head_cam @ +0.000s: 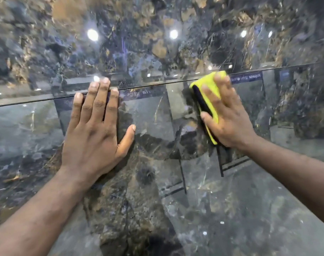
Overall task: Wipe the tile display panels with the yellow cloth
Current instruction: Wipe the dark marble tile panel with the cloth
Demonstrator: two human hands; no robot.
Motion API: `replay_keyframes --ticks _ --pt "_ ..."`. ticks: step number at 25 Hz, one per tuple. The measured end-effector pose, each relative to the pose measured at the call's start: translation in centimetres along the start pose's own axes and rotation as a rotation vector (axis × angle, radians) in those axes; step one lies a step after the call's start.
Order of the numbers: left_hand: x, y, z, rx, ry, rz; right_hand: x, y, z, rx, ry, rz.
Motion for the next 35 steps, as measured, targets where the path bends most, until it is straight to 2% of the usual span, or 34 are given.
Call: replay_keyframes --ticks 1,2,3,5,6,7,8,10,11,14,15,16,18,19,20,22,23,24,26,27,28,30,31,32,33,35 --pt "-0.1 -1.0 0.3 -0.009 -0.011 -0.001 0.1 -2.5 0.5 0.258 -0.017 0.093" --pt "-0.1 -2.3 0.8 -0.007 -0.018 0.003 0.5 -3.6 0.5 0.406 -0.018 0.123" --pt "-0.1 -3.7 1.4 -0.001 -0.027 0.002 0.4 -2.9 0.4 0.353 -0.023 0.094" --pt "0.0 -6.1 2.9 -0.006 -0.055 -0.022 0.7 -0.3 -0.7 -0.123 0.025 -0.007" --pt "0.2 -7.2 3.9 -0.022 -0.069 -0.027 0.0 -0.9 -0.9 -0.284 0.028 -0.051" --pt "0.5 -8.0 4.8 -0.044 -0.078 -0.029 -0.7 -2.8 -0.1 -0.268 0.010 -0.061" --pt "0.8 -8.7 5.9 -0.060 -0.080 -0.032 -1.1 -5.2 1.0 -0.133 -0.032 -0.015" --pt "1.6 -10.4 8.0 -0.063 -0.080 -0.042 -1.0 -9.4 1.6 0.269 -0.055 0.091" --pt "1.9 -11.4 8.9 -0.059 -0.086 -0.040 -0.8 -9.2 1.3 0.254 -0.055 0.065" --pt "3.4 -13.9 10.0 -0.044 -0.091 -0.060 -0.7 -7.6 -1.0 -0.317 0.014 -0.071" --pt "4.0 -14.6 9.9 -0.047 -0.083 -0.066 -1.4 -9.2 -0.5 -0.328 0.006 -0.085" --pt "4.5 -15.0 9.7 -0.054 -0.072 -0.053 -1.9 -11.3 0.5 -0.223 -0.026 -0.063" --pt "5.1 -15.4 8.9 -0.071 -0.056 -0.004 -1.8 -14.9 1.7 0.179 -0.042 0.077" --pt "5.3 -15.5 8.7 -0.074 -0.054 0.010 -1.5 -15.0 1.3 0.249 -0.038 0.085" --pt "5.3 -15.7 8.6 -0.073 -0.053 0.021 -1.3 -13.8 0.4 0.153 -0.037 0.044" --pt "5.4 -15.9 8.4 -0.066 -0.052 0.047 -1.1 -11.5 -2.2 -0.283 0.022 -0.045" --pt "5.5 -16.0 8.4 -0.063 -0.053 0.054 -1.6 -12.2 -2.3 -0.373 0.032 -0.074" --pt "5.5 -16.0 8.4 -0.063 -0.052 0.057 -2.0 -13.8 -1.4 -0.313 0.018 -0.079" --pt "5.6 -16.1 8.2 -0.062 -0.048 0.062 -2.1 -17.7 0.7 0.109 -0.012 0.044" --pt "5.5 -16.1 8.2 -0.060 -0.051 0.060 -2.0 -18.3 0.8 0.256 -0.020 0.066" --pt "5.5 -16.1 8.3 -0.059 -0.055 0.055 -1.9 -17.2 0.6 0.221 -0.030 0.034" --pt "5.4 -16.2 8.3 -0.059 -0.054 0.051 -1.2 -13.8 -1.3 -0.203 0.020 -0.049" --pt "5.5 -16.3 8.3 -0.055 -0.050 0.048 -1.5 -13.6 -1.7 -0.347 0.040 -0.089" --pt "5.6 -16.3 8.4 -0.050 -0.045 0.044 -2.0 -14.8 -0.9 -0.314 0.035 -0.104" --pt "5.6 -16.3 8.4 -0.046 -0.039 0.040 -2.4 -16.7 0.3 -0.143 0.001 -0.075" --pt "5.7 -16.3 8.3 -0.035 -0.035 0.031 -2.2 -19.9 0.6 0.380 -0.038 0.074"
Point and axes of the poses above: each hand's wrist, its own z-axis towards the middle knuckle, its own x-axis out of the palm, y = z × x, the point moved 9 cm from there along z, towards the middle knuckle, and after that the axes turned 5 degrees about x, right-handed, at the moved point
